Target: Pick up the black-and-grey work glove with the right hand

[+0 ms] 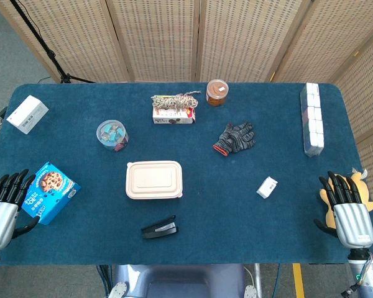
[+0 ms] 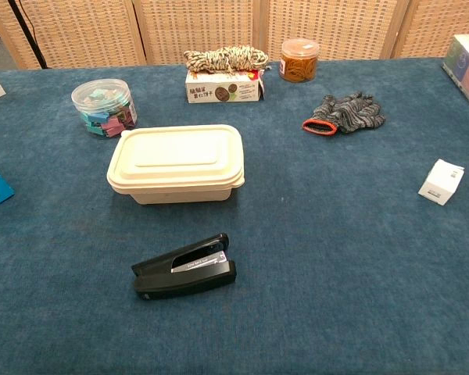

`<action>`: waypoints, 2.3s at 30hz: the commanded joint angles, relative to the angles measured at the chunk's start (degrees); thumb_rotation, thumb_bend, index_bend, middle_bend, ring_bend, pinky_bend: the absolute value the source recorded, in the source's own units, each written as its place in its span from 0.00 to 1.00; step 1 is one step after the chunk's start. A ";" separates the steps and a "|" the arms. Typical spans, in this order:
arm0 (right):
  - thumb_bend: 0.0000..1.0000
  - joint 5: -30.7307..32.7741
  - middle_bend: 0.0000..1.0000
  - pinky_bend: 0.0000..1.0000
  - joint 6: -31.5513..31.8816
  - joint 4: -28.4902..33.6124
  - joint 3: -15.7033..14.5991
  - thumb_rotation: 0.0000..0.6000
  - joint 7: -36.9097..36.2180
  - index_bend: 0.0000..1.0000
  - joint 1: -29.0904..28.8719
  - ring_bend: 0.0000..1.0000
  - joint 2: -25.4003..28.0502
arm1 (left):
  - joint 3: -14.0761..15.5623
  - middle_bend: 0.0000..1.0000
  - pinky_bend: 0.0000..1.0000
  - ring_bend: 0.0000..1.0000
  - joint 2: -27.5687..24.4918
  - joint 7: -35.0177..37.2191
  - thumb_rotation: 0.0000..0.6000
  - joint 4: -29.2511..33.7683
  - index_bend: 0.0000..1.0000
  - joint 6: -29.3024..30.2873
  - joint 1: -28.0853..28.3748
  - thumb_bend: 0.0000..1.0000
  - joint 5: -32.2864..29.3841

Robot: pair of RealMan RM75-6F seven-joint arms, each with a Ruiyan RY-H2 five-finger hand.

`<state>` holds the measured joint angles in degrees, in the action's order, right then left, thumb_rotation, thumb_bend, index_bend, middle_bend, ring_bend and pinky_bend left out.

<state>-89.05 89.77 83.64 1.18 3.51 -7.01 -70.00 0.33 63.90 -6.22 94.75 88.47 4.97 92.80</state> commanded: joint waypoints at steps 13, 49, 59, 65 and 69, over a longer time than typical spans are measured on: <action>0.00 -0.18 0.00 0.00 -4.34 -0.51 0.65 1.00 -3.10 0.00 -1.48 0.00 1.65 | -0.08 0.00 0.00 0.00 0.46 -1.02 1.00 0.20 0.00 -0.18 -0.29 0.18 -0.39; 0.09 16.34 0.00 0.00 -62.22 -27.13 14.28 1.00 -35.80 0.05 -42.97 0.00 -12.62 | -3.88 0.00 0.00 0.00 3.96 -7.73 1.00 -0.28 0.00 -9.26 4.33 0.18 -11.02; 0.41 20.53 0.01 0.00 -67.73 -37.06 16.19 1.00 -35.64 0.08 -48.38 0.00 -20.04 | -3.78 0.00 0.00 0.00 4.26 -8.40 1.00 -0.22 0.00 -9.04 4.41 0.18 -11.53; 0.51 24.17 0.09 0.00 -70.44 -41.63 17.07 1.00 -33.40 0.17 -50.49 0.00 -23.58 | -3.84 0.00 0.00 0.00 4.24 -8.35 1.00 -0.41 0.00 -9.28 4.61 0.18 -11.95; 0.51 26.25 0.11 0.00 -72.44 -43.69 18.39 1.00 -33.92 0.19 -51.48 0.00 -25.33 | -3.91 0.00 0.00 0.00 4.33 -8.47 1.00 -0.51 0.00 -9.34 4.70 0.18 -12.29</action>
<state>-63.37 18.00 40.59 19.04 -30.26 -58.01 -94.72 -3.58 68.22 -14.68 94.26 79.14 9.66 80.52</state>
